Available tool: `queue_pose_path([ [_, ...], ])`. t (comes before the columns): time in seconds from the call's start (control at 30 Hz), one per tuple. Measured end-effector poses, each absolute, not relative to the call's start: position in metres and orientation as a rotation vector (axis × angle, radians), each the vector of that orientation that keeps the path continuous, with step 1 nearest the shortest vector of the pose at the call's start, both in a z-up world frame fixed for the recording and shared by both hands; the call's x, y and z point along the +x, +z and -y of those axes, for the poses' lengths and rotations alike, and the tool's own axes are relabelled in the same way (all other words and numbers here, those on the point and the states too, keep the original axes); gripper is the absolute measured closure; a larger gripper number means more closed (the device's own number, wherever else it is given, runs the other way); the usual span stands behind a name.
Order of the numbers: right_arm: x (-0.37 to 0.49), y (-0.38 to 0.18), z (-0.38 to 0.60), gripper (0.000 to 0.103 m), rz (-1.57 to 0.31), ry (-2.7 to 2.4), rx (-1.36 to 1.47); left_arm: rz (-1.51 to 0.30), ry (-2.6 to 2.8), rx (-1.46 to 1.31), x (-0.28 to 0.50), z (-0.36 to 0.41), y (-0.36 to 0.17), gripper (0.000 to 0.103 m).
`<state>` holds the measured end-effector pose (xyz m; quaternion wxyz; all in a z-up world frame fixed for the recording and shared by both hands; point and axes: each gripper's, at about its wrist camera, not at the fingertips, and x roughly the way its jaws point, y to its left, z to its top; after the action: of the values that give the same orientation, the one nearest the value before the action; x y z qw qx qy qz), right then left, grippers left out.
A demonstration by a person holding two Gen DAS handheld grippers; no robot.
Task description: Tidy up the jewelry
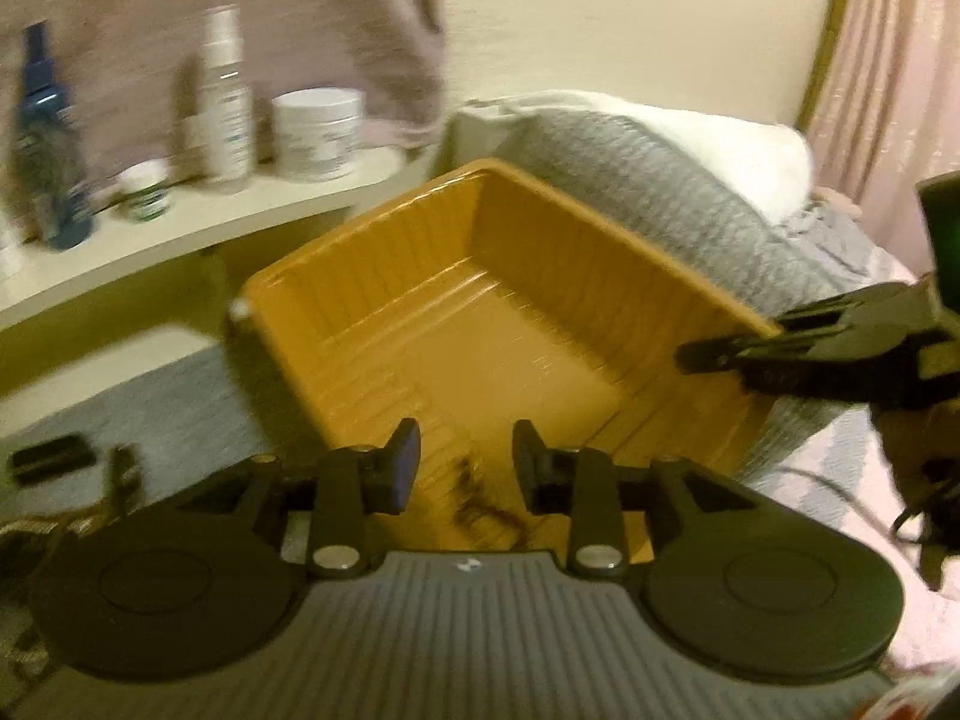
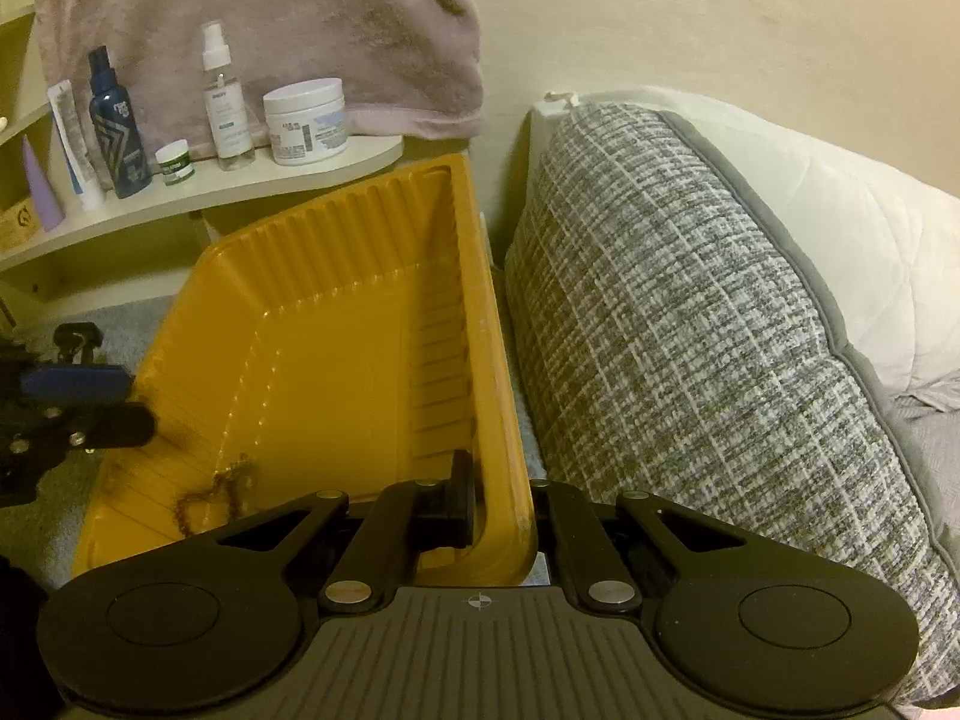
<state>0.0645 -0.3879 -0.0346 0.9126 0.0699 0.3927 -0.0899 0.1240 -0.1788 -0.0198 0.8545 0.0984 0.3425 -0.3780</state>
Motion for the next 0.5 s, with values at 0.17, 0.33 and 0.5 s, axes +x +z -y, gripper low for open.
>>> queue_pose_path([
  [0.17, 0.065, -0.034, 0.386, 0.098, -0.812, -0.192, 0.138, -0.712, -0.626, 0.221, 0.117, 0.134, -0.033, 0.073],
  [0.33, 0.066, -0.035, 0.387, 0.098, -0.815, -0.194, 0.139, -0.726, -0.485, 0.225, 0.116, 0.103, -0.051, 0.073],
  [0.5, 0.067, -0.035, 0.386, 0.097, -0.817, -0.197, 0.132, -0.74, -0.449, 0.233, 0.121, 0.096, -0.07, 0.074],
])
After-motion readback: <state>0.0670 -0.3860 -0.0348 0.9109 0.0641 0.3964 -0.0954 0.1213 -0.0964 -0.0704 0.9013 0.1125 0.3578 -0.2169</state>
